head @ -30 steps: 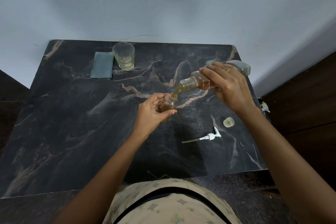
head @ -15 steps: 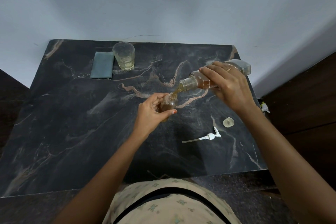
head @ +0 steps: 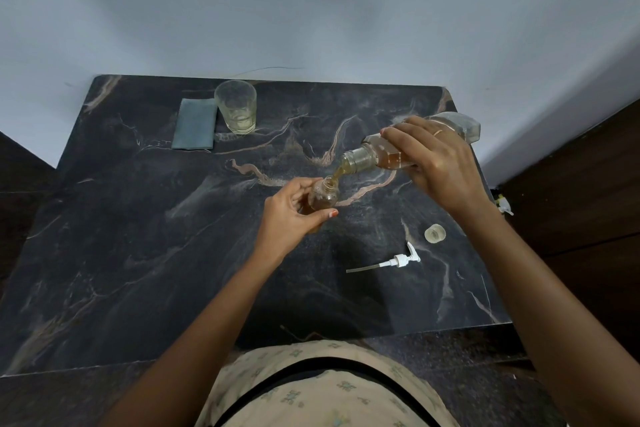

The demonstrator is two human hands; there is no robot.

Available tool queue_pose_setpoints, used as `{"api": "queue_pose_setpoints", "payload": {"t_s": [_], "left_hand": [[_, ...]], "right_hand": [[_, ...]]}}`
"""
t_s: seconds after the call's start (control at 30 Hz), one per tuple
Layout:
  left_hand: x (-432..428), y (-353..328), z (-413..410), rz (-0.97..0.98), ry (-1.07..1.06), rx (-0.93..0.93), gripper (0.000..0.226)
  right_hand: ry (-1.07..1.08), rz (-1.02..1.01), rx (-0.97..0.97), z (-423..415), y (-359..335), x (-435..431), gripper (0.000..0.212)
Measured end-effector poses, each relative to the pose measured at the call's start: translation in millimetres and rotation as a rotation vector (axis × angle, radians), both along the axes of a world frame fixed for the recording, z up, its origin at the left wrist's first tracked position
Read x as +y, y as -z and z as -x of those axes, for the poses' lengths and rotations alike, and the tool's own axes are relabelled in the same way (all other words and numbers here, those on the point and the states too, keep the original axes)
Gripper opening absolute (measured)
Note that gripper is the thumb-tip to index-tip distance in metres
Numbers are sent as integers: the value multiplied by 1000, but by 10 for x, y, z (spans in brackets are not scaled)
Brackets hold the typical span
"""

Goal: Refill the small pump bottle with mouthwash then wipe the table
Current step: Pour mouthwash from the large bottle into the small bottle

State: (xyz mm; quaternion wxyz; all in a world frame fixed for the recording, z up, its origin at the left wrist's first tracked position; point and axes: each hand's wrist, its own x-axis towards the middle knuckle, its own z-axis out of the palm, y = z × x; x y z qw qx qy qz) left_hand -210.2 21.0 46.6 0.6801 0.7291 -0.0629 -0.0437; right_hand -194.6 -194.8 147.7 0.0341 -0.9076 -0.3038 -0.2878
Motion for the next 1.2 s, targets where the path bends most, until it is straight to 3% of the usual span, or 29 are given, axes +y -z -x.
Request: {"api": "queue_pose_setpoints", "payload": {"t_s": [1.2], "left_hand": [[-46,-90,43,-9,19,-1,46]], "right_hand": [[3,15,5,54,26,33,28]]}}
